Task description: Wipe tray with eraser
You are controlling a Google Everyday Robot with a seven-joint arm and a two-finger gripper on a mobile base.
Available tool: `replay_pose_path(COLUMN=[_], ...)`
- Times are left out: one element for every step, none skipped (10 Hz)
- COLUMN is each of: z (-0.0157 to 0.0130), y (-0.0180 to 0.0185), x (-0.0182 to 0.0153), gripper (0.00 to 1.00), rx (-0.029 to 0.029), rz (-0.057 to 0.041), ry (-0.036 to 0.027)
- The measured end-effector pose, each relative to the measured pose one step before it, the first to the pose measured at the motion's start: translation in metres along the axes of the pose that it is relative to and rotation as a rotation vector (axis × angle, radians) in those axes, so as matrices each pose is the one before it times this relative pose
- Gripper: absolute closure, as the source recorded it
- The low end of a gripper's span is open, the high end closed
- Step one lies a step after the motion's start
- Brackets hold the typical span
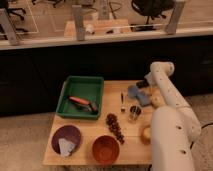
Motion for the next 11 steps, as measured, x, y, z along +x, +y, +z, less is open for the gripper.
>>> replay_pose_path(z=[0.00109, 0.00117, 0.00075, 0.00052, -0.0002, 0.00049, -0.00007, 0.0004, 0.00024, -0.00013, -0.00115], y=[-0.00081, -0.00046, -0.00056, -0.00016, -0.00015, 0.00073, 0.00015, 0.00032, -0.00035, 0.00001, -0.00082], x=[-0.00114, -0.00106, -0.0007, -0.0001, 0.00076, 0.00092, 0.00058, -0.00053, -0.0012, -0.00032, -0.00015], gripper=[0.32, 0.4, 0.46, 0.47, 0.47, 0.47, 0.47, 0.47, 0.47, 0.47, 0.47], rx=[-0.00417, -0.00281, -0.00186, -0.00082, 0.00026, -0.00094, 0.00051, -0.00036, 0.00087, 0.00316, 0.00796], rz=[-0.00262, -0.00108, -0.00066, -0.00021, 0.00066, 0.00116, 0.00297, 0.00211, 0.0008, 0.00224, 0.00383], ry=[0.00132, 0.0008, 0.00131, 0.00121, 0.00154, 0.00181, 0.00113, -0.00009, -0.00124, -0.0027, -0.00196])
